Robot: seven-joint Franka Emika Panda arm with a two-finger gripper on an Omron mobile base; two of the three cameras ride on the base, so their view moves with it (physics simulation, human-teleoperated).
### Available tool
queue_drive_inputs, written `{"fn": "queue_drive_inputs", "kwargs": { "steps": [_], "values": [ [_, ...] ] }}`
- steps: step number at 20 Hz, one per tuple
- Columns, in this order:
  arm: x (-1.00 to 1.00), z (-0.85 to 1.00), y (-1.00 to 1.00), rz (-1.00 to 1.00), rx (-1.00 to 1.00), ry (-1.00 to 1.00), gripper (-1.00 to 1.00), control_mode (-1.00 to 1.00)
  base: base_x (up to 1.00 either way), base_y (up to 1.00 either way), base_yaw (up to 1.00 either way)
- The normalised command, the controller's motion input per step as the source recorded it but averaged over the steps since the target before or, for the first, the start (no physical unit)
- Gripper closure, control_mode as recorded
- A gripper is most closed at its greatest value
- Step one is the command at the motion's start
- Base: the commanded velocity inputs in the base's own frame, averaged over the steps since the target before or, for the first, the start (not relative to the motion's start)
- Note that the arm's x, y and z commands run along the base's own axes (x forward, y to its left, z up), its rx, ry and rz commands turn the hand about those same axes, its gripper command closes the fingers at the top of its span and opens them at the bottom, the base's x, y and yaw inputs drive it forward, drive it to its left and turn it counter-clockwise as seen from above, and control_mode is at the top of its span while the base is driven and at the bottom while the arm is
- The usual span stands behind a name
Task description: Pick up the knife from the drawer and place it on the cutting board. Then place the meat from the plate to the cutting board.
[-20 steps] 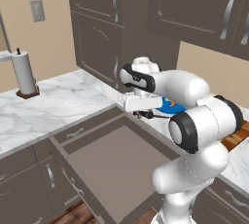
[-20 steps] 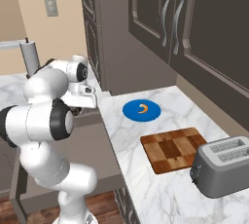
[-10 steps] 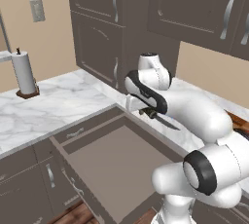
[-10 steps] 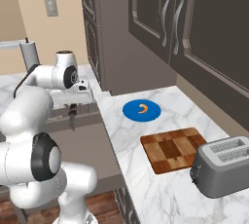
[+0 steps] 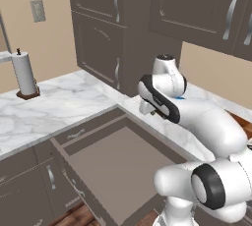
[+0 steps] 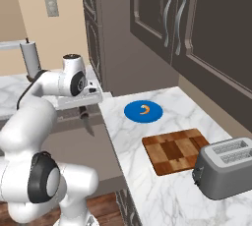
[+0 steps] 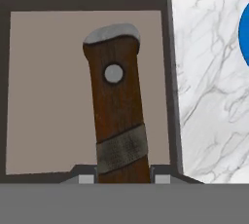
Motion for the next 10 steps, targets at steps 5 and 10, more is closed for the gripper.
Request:
{"fn": "queue_drive_inputs", "kwargs": {
  "steps": [5, 10],
  "values": [
    [0.00, 0.00, -0.66, 0.12, 0.00, 0.00, 1.00, -1.00, 0.00, 0.00, 0.00],
    [0.00, -0.04, -0.84, 0.11, 0.01, -0.05, 1.00, -1.00, 0.00, 0.00, 0.00]
  ]
}}
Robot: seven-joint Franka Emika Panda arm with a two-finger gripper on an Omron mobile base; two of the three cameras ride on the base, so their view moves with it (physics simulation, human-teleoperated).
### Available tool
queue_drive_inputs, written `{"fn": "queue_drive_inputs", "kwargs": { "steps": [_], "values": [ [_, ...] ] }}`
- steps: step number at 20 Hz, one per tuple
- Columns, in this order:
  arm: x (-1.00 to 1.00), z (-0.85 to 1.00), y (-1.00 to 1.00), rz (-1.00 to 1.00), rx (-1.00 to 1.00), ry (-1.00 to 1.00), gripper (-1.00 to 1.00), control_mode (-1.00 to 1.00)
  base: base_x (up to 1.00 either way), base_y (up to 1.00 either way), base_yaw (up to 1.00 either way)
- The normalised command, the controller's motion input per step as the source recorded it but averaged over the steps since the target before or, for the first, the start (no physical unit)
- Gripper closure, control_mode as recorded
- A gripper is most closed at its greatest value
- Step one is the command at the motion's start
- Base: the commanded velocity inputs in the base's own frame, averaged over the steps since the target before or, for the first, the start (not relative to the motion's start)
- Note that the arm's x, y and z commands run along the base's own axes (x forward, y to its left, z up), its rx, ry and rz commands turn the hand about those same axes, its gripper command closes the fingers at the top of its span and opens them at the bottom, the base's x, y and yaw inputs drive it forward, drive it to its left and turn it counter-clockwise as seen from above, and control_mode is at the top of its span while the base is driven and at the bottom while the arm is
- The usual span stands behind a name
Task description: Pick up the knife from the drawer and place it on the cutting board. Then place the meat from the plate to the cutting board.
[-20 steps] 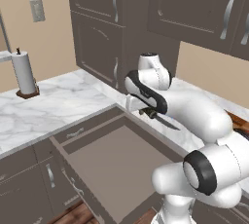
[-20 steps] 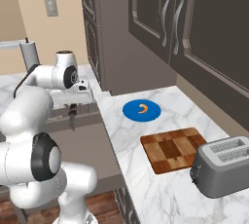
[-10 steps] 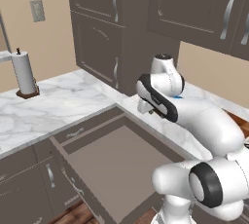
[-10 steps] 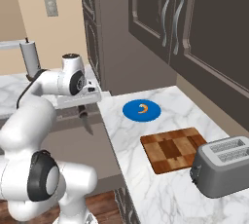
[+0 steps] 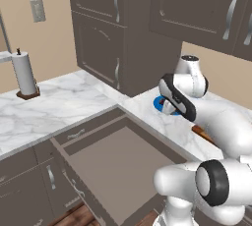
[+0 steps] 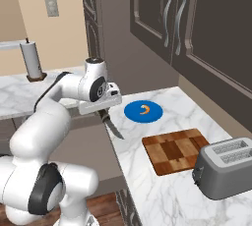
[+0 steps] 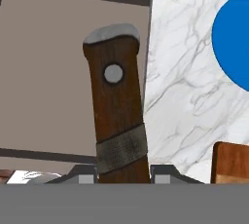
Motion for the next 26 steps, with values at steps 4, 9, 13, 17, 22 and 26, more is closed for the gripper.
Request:
{"fn": "queue_drive_inputs", "kwargs": {
  "steps": [4, 9, 13, 17, 22, 26],
  "values": [
    [0.00, -0.27, -0.84, 0.12, 0.00, -0.11, 1.00, -1.00, 0.00, 0.00, 0.00],
    [0.00, -0.16, -0.58, 0.09, 0.00, -0.03, 1.00, -1.00, 0.00, 0.00, 0.00],
    [0.00, -0.07, -0.47, 0.04, 0.00, 0.00, 1.00, -1.00, 0.00, 0.00, 0.00],
    [0.00, 0.00, -0.73, 0.00, 0.00, 0.00, 1.00, -1.00, 0.00, 0.00, 0.00],
    [0.00, -0.03, -0.69, 0.01, 0.00, 0.00, 1.00, -1.00, 0.00, 0.00, 0.00],
    [0.00, -0.17, -0.61, 0.04, 0.00, 0.00, 1.00, -1.00, 0.00, 0.00, 0.00]
  ]
}}
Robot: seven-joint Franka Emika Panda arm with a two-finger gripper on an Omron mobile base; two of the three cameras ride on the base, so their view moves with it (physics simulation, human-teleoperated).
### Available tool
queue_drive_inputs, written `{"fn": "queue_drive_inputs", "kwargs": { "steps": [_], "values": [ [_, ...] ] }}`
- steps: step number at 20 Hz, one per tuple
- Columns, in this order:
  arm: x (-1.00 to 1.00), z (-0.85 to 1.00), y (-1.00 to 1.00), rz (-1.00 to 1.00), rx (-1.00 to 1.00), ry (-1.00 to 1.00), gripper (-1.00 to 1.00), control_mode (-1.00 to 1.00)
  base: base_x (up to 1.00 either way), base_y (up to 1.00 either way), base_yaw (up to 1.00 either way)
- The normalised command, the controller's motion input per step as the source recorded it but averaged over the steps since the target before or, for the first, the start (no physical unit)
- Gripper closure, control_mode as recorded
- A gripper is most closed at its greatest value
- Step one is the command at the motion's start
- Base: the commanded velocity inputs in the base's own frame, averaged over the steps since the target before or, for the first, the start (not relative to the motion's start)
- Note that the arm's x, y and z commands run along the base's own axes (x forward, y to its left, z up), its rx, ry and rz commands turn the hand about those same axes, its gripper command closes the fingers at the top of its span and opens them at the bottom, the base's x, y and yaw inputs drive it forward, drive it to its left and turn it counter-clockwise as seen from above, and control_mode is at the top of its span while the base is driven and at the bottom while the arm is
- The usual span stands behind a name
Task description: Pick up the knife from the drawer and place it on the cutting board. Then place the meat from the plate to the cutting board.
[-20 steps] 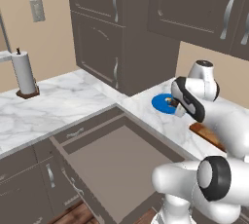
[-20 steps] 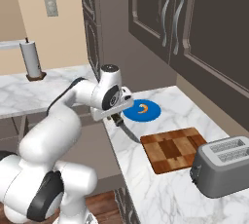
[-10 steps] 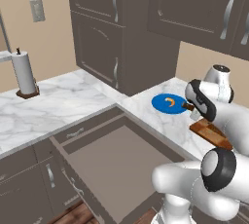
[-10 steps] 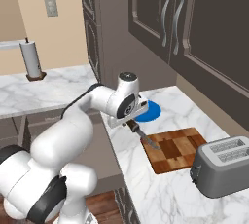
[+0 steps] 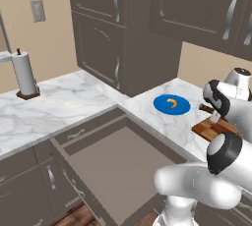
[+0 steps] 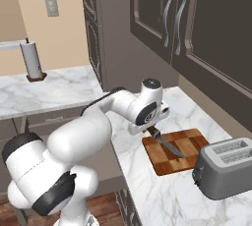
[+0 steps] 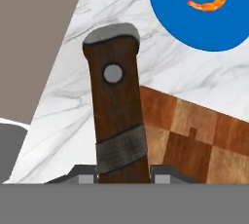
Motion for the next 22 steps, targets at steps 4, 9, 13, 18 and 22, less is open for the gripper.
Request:
{"fn": "queue_drive_inputs", "kwargs": {
  "steps": [4, 9, 13, 18, 22],
  "values": [
    [0.00, -0.32, -0.14, 0.15, 0.00, -0.02, 1.00, -1.00, 0.00, 0.00, 0.00],
    [0.00, -0.27, 0.04, 0.27, 0.00, 0.00, 1.00, -1.00, 0.00, 0.00, 0.00],
    [0.00, -0.03, -0.12, 0.25, 0.00, -0.07, 1.00, -1.00, 0.00, 0.00, 0.00],
    [0.00, -0.03, -0.03, 0.21, 0.00, -0.03, 1.00, -1.00, 0.00, 0.00, 0.00],
    [0.00, -0.11, -0.12, 0.08, -0.13, 0.00, 1.00, -1.00, 0.00, 0.00, 0.00]
  ]
}}
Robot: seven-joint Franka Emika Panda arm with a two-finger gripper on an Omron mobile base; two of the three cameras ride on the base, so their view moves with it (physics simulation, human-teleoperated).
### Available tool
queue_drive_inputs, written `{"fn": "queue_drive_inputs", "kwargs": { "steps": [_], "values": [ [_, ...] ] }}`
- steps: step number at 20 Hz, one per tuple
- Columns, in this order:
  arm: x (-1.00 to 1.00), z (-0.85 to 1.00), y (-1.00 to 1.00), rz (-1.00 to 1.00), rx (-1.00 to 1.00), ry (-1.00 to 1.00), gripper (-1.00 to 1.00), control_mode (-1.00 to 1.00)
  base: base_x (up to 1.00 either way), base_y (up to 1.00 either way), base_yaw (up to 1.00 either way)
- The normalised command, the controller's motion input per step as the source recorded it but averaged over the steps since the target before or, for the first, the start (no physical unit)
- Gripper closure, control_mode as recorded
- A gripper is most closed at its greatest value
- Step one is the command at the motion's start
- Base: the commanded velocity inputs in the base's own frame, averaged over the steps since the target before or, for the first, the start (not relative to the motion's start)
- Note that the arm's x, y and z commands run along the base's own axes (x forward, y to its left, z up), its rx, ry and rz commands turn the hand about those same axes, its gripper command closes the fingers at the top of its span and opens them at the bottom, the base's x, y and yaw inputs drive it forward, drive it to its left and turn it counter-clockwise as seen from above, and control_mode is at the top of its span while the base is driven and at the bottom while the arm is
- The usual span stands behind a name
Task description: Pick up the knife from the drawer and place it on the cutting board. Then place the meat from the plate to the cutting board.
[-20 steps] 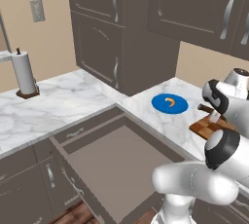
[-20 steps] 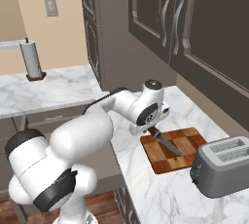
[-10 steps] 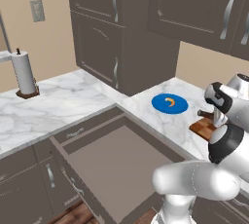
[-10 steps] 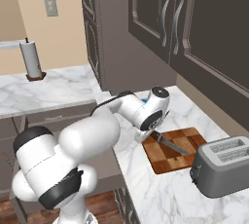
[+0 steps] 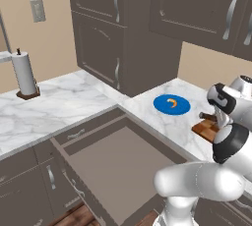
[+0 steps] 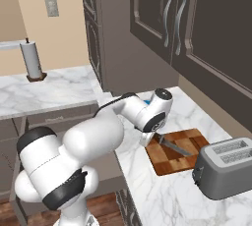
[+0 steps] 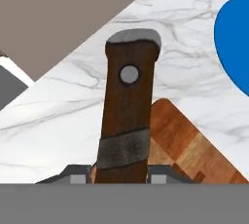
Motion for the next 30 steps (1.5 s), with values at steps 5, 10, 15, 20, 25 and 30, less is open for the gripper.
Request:
{"fn": "queue_drive_inputs", "kwargs": {
  "steps": [5, 10, 15, 20, 25, 30],
  "values": [
    [0.00, -0.14, 0.00, 0.09, -0.21, 0.00, 1.00, -1.00, 0.00, 0.00, 0.00],
    [0.01, -0.19, -0.18, 0.12, -0.13, 0.00, 1.00, -1.00, 0.00, 0.00, 0.00],
    [0.00, -0.08, -0.72, 0.12, -0.01, 0.00, 1.00, -1.00, 0.00, 0.00, 0.00],
    [0.00, -0.17, -0.66, 0.11, 0.00, 0.00, 1.00, -1.00, 0.00, 0.00, 0.00],
    [0.00, -0.30, -0.58, 0.11, 0.00, 0.00, 1.00, -1.00, 0.00, 0.00, 0.00],
    [0.00, -0.36, -0.43, 0.10, 0.00, 0.00, -1.00, -1.00, 0.00, 0.00, 0.00]
  ]
}}
